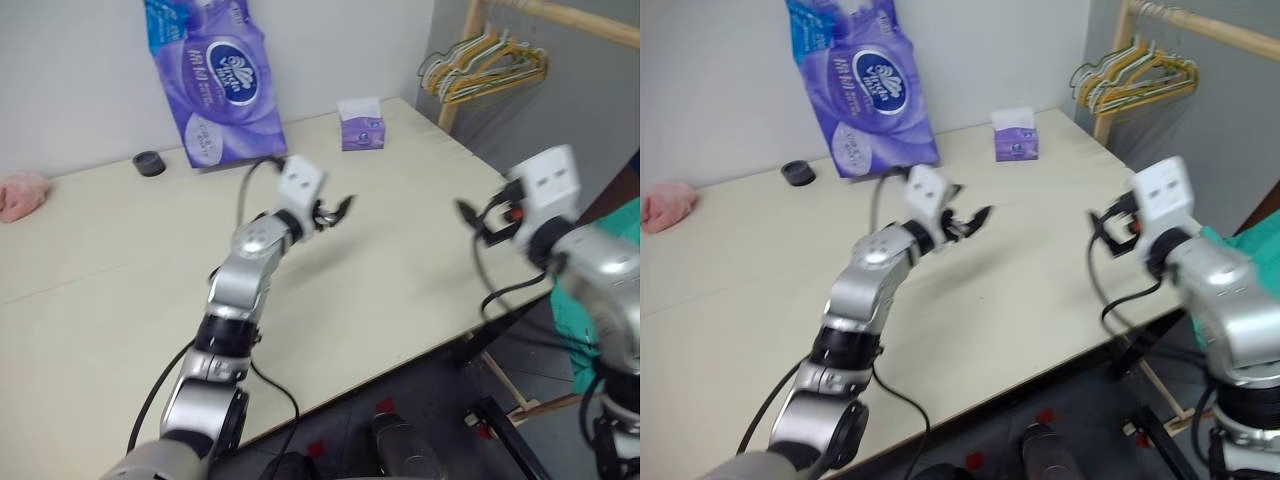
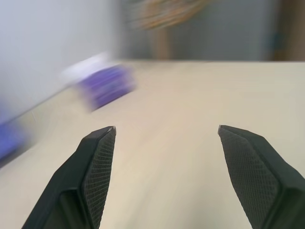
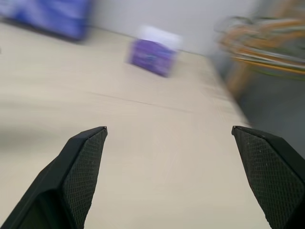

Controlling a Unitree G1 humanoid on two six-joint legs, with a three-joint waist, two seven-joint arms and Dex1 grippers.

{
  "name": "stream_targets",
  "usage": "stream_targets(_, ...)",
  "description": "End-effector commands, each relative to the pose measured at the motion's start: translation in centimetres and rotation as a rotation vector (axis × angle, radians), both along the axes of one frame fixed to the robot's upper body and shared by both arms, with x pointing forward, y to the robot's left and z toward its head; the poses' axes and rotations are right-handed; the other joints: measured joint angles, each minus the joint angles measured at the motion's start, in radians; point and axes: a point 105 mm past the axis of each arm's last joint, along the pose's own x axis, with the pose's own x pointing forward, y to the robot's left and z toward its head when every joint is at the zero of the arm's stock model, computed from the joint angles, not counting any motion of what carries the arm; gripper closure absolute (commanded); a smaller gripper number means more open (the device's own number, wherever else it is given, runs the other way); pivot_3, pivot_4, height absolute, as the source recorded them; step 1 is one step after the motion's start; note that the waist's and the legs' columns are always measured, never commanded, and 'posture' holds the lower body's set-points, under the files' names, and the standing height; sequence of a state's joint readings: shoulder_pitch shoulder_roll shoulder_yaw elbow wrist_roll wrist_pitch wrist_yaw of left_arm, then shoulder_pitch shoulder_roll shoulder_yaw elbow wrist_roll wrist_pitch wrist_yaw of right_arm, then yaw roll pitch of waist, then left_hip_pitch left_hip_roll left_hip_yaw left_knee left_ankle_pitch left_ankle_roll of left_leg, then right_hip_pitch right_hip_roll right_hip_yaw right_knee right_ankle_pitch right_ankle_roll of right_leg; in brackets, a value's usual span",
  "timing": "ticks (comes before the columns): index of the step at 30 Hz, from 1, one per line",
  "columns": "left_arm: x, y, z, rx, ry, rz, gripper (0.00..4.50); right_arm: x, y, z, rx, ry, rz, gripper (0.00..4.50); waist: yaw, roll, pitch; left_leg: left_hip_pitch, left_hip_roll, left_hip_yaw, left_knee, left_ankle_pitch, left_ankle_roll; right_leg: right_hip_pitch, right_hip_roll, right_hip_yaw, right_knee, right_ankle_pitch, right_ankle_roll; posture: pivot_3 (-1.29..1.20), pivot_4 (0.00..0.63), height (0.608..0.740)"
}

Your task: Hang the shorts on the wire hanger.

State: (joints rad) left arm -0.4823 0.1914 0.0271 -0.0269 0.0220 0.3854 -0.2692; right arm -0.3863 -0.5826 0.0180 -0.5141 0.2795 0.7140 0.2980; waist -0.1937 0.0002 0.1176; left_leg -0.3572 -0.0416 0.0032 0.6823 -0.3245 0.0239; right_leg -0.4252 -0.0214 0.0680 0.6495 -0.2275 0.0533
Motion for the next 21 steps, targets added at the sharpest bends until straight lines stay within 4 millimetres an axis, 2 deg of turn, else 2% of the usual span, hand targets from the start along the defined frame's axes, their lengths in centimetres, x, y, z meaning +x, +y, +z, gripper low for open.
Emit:
stream_targets(1,-1.5,3.7,1.1,-0.078,-0.069,0.263,0.85,-0.1,2.1,0.7,0.01,-0.142,0.078,0.03,0.04,-0.005,-0.004,-0.003,0.0,-0.001,0.001,0.0,0.0,-0.002,-0.001,-0.001,-0.001,0.001,-0.001,-0.09,0.062,0.74)
stream_targets(4,-3.1,5.5,-1.1,-0.041,-0.059,0.328,0.85,0.7,3.4,-2.0,0.134,-0.105,0.122,0.03,0.107,-0.014,-0.012,-0.011,0.0,-0.005,0.009,0.0,-0.001,-0.006,-0.001,-0.007,-0.001,0.002,-0.003,-0.02,0.053,0.74)
stream_targets(6,-3.6,6.6,-2.7,-0.082,0.008,0.377,0.85,1.2,3.8,-3.5,0.222,-0.068,0.126,0.03,0.141,-0.019,-0.019,-0.01,0.0,-0.006,0.009,-0.001,-0.001,-0.004,-0.001,-0.008,-0.002,0.003,-0.005,-0.01,0.052,0.74)
stream_targets(8,-3.6,7.0,-3.3,-0.098,0.024,0.388,0.85,1.8,3.9,-4.8,0.256,-0.05,0.107,0.03,0.17,-0.02,-0.019,-0.006,0.0,-0.007,0.011,-0.001,-0.001,0.002,-0.002,-0.011,-0.003,0.004,-0.006,0.01,0.05,0.74)
stream_targets(12,-3.1,7.3,-3.2,-0.106,0.015,0.392,0.85,3.1,3.5,-6.4,0.298,-0.027,0.059,0.03,0.202,-0.021,-0.02,-0.006,0.0,-0.01,0.015,-0.002,0.004,0.004,-0.002,-0.016,-0.004,0.012,-0.009,0.04,0.049,0.74)
stream_targets(14,-2.8,7.2,-2.7,-0.112,0.0,0.381,0.85,3.6,3.0,-6.5,0.315,-0.028,0.028,0.03,0.208,-0.021,-0.02,-0.006,0.0,-0.014,0.015,0.002,0.002,0.005,-0.002,-0.023,-0.003,0.014,-0.011,0.06,0.054,0.74)
stream_targets(21,-1.9,6.4,-1.9,-0.136,-0.028,0.337,0.85,4.1,2.5,-6.8,0.313,-0.033,0.0,0.03,0.215,-0.021,-0.02,-0.006,0.003,-0.023,0.013,0.008,-0.006,0.005,0.003,-0.026,-0.001,0.016,-0.018,0.09,0.071,0.74)
